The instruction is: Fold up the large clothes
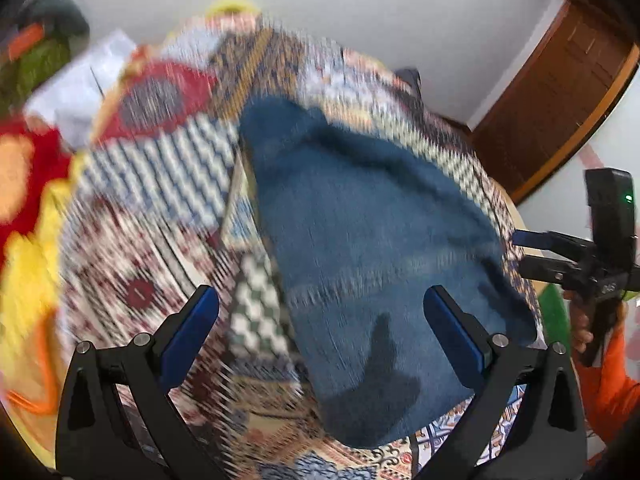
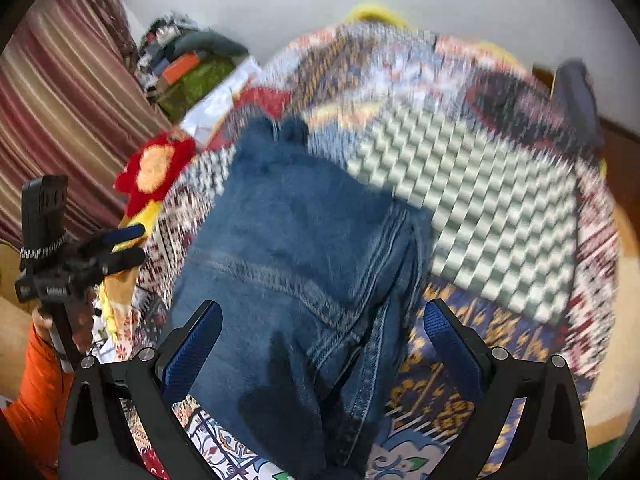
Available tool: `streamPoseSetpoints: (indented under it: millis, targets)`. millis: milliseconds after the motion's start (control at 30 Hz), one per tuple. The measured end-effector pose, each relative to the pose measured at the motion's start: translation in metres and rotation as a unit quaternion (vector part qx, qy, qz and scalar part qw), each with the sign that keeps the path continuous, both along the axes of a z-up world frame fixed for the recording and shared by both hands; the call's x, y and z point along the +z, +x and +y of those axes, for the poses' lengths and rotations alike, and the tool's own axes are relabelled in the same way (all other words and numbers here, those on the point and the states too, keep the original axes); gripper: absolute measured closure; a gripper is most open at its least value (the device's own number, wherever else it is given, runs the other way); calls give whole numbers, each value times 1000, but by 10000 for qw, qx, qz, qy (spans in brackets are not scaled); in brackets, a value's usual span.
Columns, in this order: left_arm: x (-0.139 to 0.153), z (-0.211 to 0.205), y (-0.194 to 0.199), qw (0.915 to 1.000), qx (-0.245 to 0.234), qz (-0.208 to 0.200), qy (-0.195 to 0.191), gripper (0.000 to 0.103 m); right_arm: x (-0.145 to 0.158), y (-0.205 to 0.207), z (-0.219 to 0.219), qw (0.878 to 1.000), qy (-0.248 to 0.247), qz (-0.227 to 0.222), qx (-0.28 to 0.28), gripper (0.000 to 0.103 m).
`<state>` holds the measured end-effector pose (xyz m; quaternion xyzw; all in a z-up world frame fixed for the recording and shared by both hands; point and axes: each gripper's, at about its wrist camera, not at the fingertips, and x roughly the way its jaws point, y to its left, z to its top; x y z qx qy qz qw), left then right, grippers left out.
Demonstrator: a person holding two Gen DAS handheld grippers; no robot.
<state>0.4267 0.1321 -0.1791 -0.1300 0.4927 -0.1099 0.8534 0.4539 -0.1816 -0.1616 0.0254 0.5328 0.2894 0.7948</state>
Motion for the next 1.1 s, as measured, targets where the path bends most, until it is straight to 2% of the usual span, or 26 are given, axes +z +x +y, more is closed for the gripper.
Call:
streamPoseSetpoints:
  millis: [133,267,400,467,600,667,767,833,933,1033,1100]
  targets:
    - [-45,1,15,9955,257,569,-719,0,-48,13,2,9969,-52,790,-36,3]
    - [-76,4,34,9814,370,964,-1617,0,-76,25,0,9918,306,1239,14,3]
    - [-91,-2,47,9713,180,1172,-2062,0,-94,42,1,9849,734,1561,175,0]
    - [-97,-7,52,9676,94,1238,-2198,0,-98,45,3,9833,774,1636,172,0]
    - [-97,-13,55,9668,41,1225,-2243,0,-95,45,7,9840,756,1607,103,0]
    - [-93,-16,52,9681,20,1078,-2262,2,-92,40,9,9862,734,1484,58,3]
    - [-81,-23,42,9756,-65,771,-2056,9,-84,37,11,9875,804,1355,-41,19]
    - [-74,-20,32,9771,-82,704,-2007,16,-79,37,6,9865,930,1344,-89,36]
    - [-62,-19,26,9777,-67,655,-1993,28,-72,35,4,9868,963,1298,-118,49]
    - [-39,-22,20,9858,-148,419,-1621,33,-58,31,10,9885,932,1187,-61,57]
    - [-23,-21,14,9883,-146,236,-1501,34,-45,28,16,9890,979,1106,-34,59]
